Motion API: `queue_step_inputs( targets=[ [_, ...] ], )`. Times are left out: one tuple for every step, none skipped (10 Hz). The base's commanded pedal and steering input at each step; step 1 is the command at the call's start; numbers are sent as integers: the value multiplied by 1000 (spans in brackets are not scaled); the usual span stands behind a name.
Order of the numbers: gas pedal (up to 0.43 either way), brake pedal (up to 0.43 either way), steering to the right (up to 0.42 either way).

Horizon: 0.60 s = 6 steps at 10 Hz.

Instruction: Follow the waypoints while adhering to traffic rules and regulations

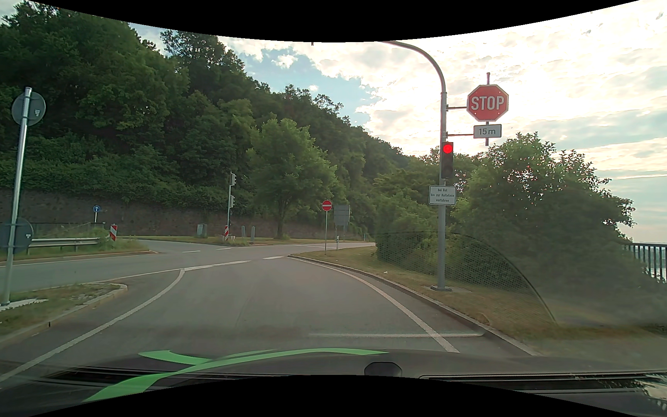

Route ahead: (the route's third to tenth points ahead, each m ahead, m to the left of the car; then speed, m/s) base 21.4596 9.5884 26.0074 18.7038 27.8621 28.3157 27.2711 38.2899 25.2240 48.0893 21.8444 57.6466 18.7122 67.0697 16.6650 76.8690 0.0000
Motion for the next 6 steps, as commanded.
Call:
queue_step_inputs(
  targets=[
    [0,238,-97],
    [0,238,-97],
    [0,238,-96],
    [0,238,-96],
    [0,238,-96],
    [0,238,-97]
  ],
)
